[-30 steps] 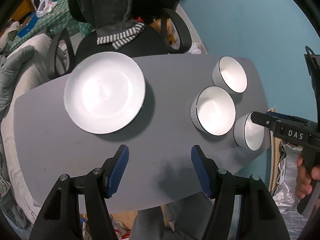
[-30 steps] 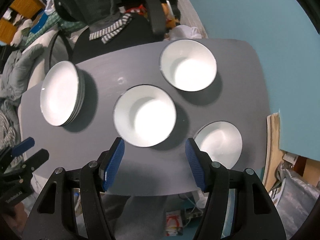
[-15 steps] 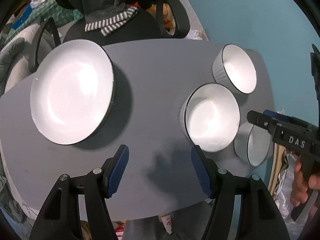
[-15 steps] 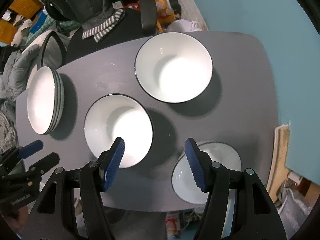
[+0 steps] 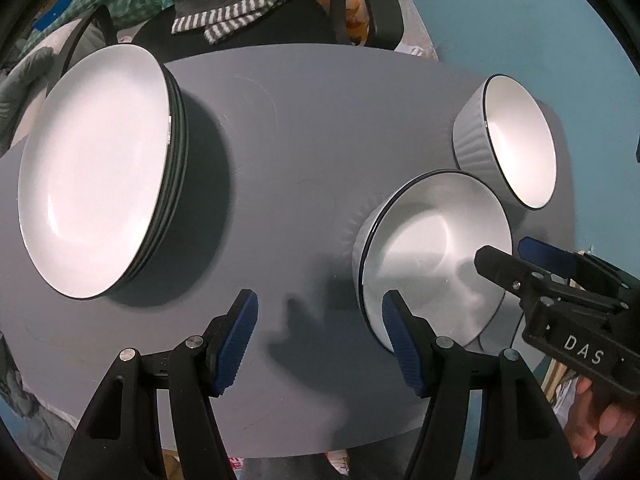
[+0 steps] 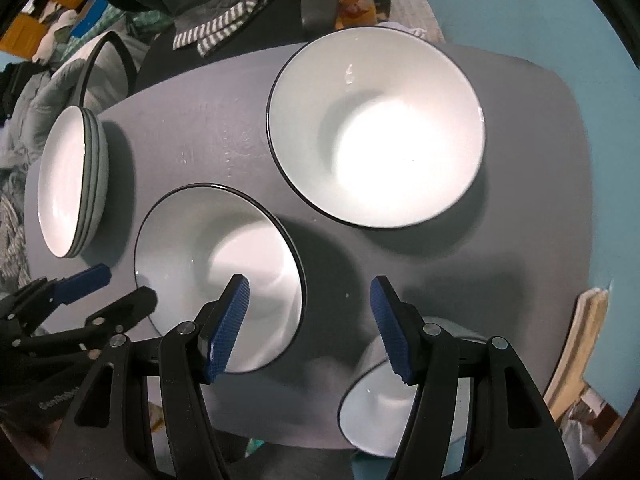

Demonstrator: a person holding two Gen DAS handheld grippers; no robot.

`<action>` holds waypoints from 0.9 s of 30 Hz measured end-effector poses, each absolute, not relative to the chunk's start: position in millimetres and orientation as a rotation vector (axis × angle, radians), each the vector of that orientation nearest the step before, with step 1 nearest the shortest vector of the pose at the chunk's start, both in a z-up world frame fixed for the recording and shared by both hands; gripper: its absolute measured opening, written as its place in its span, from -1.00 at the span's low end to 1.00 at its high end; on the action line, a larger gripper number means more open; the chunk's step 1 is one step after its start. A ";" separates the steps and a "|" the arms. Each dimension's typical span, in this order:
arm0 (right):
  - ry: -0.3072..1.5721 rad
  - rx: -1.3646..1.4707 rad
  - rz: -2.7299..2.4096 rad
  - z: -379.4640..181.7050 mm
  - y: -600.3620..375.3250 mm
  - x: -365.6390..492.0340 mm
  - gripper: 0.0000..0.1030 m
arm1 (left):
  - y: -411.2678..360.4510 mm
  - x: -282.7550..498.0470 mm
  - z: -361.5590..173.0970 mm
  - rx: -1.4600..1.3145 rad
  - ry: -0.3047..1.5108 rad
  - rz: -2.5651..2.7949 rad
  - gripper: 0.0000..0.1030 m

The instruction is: Organize plates and bowls

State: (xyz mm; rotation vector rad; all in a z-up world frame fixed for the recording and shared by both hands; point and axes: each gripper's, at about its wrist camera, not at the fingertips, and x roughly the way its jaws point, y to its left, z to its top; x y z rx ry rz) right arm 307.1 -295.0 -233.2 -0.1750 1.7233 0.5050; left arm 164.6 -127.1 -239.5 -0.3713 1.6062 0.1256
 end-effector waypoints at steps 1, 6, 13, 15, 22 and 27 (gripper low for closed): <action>1.723 -0.175 0.508 -234.6 -294.8 306.8 0.21 | -128.4 165.3 -240.3 -0.369 1.606 0.128 0.28; 1.720 -0.198 0.527 -242.1 -289.9 305.8 0.21 | -128.4 167.1 -246.0 -0.368 1.610 0.149 0.28; 1.707 -0.263 0.544 -248.1 -289.5 296.9 0.21 | -127.2 167.3 -257.9 -0.397 1.623 0.176 0.28; 1.704 -0.272 0.545 -249.1 -291.2 296.3 0.21 | -127.4 166.7 -260.2 -0.407 1.626 0.178 0.28; 1.712 -0.260 0.561 -251.5 -290.5 295.6 0.02 | -128.4 166.2 -261.3 -0.387 1.618 0.189 0.25; 1.726 -0.255 0.587 -252.1 -289.9 292.6 -0.21 | -131.5 166.4 -262.7 -0.377 1.628 0.185 -0.07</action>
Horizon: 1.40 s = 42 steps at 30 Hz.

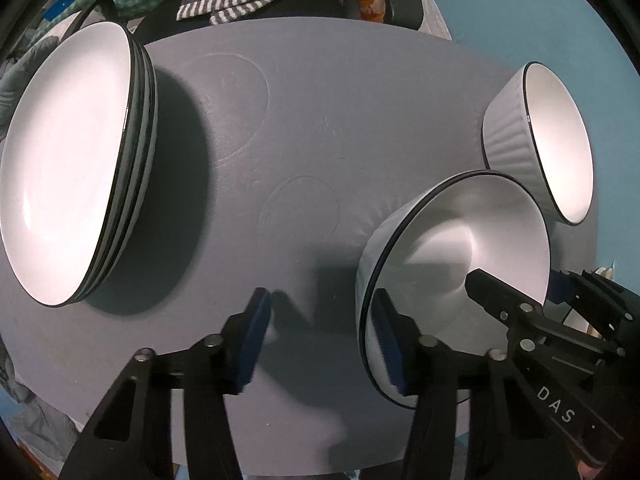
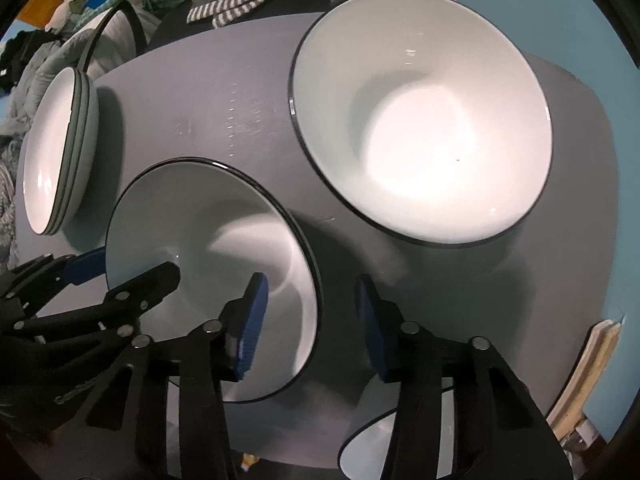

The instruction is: Organize plates and bowls

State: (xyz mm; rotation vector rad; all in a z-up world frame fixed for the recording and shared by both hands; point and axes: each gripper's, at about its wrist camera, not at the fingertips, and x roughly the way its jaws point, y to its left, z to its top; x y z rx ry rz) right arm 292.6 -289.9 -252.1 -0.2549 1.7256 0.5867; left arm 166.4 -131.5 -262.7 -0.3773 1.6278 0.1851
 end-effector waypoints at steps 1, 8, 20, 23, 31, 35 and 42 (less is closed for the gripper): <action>1.725 -0.253 0.591 -251.6 -290.1 292.5 -0.25 | -131.6 166.9 -262.8 -0.380 1.629 0.184 -0.11; 1.742 -0.228 0.598 -252.7 -295.0 293.8 -0.60 | -131.8 167.3 -263.0 -0.419 1.632 0.147 -0.50; 1.765 -0.231 0.607 -256.5 -305.5 288.2 -0.83 | -139.8 180.7 -260.1 -0.435 1.633 0.114 -0.83; 1.765 -0.243 0.609 -255.8 -307.8 285.8 -0.84 | -140.3 182.9 -258.1 -0.439 1.632 0.116 -0.83; 1.772 -0.241 0.601 -260.6 -296.5 284.9 -0.85 | -148.4 171.9 -260.5 -0.411 1.628 0.125 -0.80; 1.774 -0.231 0.600 -262.1 -293.5 285.1 -0.85 | -157.0 173.6 -253.7 -0.400 1.635 0.133 -0.80; 1.783 -0.216 0.594 -267.6 -294.3 284.9 -0.86 | -164.4 177.8 -257.0 -0.386 1.656 0.117 -0.80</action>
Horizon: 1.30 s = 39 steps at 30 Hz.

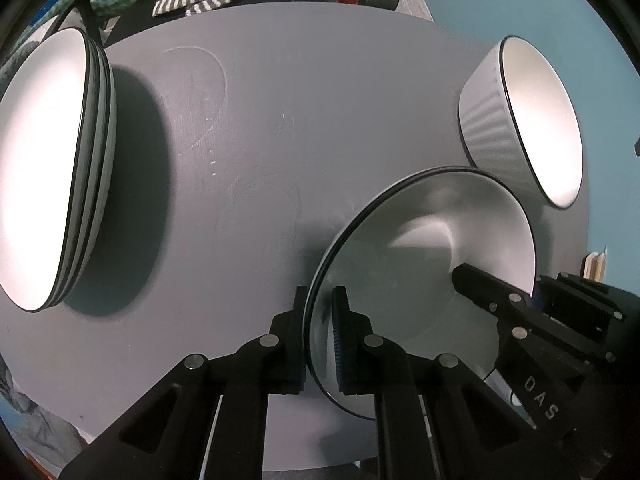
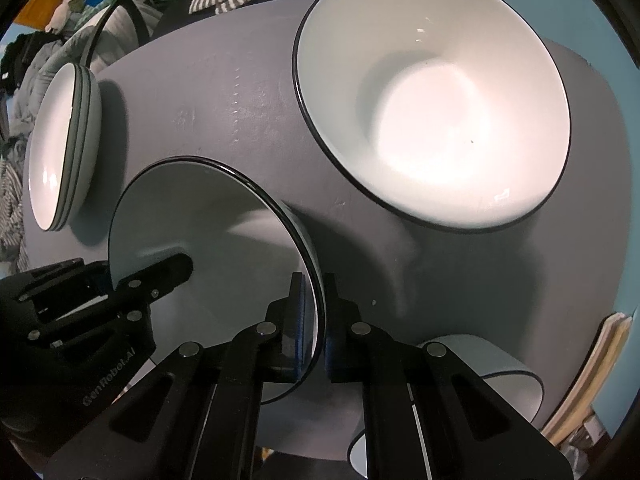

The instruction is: Organize plates and bowls

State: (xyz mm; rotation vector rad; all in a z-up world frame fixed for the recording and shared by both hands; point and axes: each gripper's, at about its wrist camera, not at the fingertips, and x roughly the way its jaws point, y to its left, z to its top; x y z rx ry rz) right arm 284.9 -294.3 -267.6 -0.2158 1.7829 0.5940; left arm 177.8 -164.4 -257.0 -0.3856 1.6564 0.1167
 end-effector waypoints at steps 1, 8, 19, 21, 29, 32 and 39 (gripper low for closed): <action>1.784 -0.214 0.594 -269.2 -294.9 284.6 -0.86 | -165.9 180.5 -256.5 -0.382 1.658 0.115 -0.80; 1.777 -0.192 0.596 -271.2 -298.5 283.6 -0.87 | -163.1 193.3 -245.9 -0.365 1.659 0.100 -0.80; 1.768 -0.174 0.582 -249.5 -306.1 296.7 -0.87 | -163.4 214.8 -209.2 -0.351 1.642 0.066 -0.80; 1.760 -0.177 0.580 -244.1 -308.3 300.1 -0.87 | -164.2 221.4 -201.1 -0.343 1.637 0.058 -0.80; 1.732 -0.155 0.569 -224.1 -322.3 314.7 -0.87 | -171.8 221.3 -196.7 -0.330 1.599 0.034 -0.80; 1.723 -0.147 0.563 -213.0 -323.3 318.0 -0.87 | -172.3 227.3 -191.5 -0.324 1.579 0.024 -0.80; 1.700 -0.150 0.539 -203.9 -329.5 337.1 -0.87 | -181.6 245.6 -183.5 -0.315 1.564 0.014 -0.80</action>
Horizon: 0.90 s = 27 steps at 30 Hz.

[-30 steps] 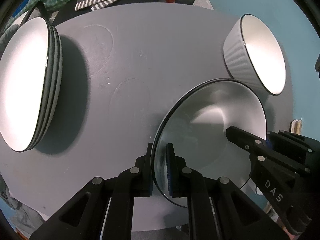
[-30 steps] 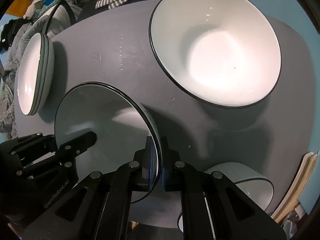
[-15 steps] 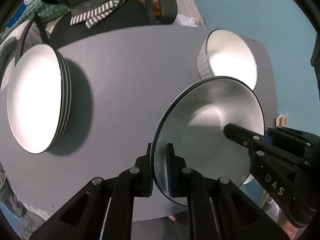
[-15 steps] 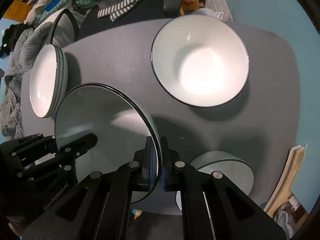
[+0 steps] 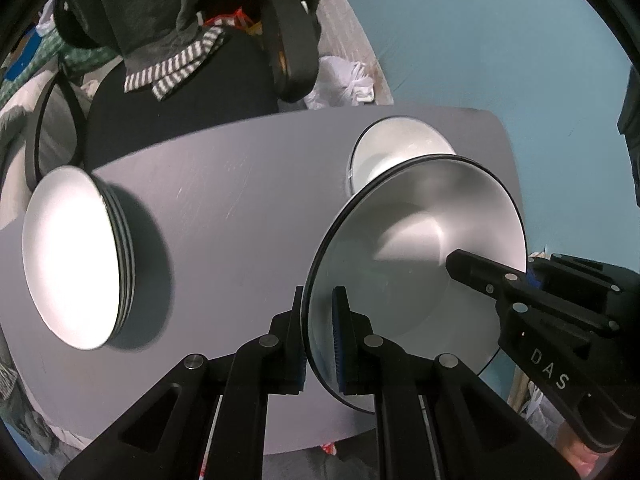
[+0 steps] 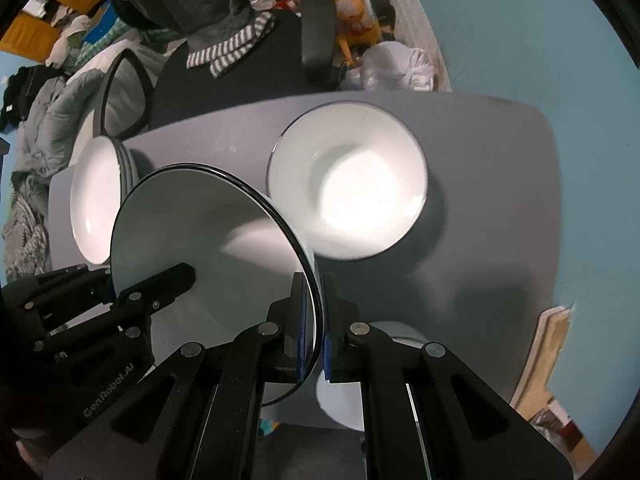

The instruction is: Organize plates and bowls

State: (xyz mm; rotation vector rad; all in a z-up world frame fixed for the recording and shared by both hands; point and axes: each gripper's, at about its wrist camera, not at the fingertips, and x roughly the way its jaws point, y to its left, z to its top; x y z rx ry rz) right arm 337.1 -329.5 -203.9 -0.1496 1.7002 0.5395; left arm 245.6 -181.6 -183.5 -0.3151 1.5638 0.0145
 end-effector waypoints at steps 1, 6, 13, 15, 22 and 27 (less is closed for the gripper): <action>1.697 -0.147 0.536 -202.7 -331.8 339.6 -0.87 | -184.0 249.1 -182.2 -0.312 1.562 0.012 -0.80; 1.687 -0.148 0.510 -203.8 -338.4 354.9 -0.87 | -195.5 269.2 -183.3 -0.288 1.574 0.011 -0.80; 1.703 -0.137 0.496 -212.1 -344.4 378.5 -0.87 | -208.3 290.9 -189.4 -0.269 1.593 0.013 -0.80; 1.708 -0.136 0.495 -214.5 -346.2 384.6 -0.87 | -211.1 296.2 -191.1 -0.265 1.596 0.018 -0.80; 1.729 -0.136 0.499 -224.9 -347.4 400.2 -0.87 | -216.9 309.3 -198.3 -0.248 1.614 0.030 -0.80; 1.744 -0.135 0.503 -231.5 -347.5 403.6 -0.87 | -216.8 313.8 -205.2 -0.248 1.632 0.041 -0.79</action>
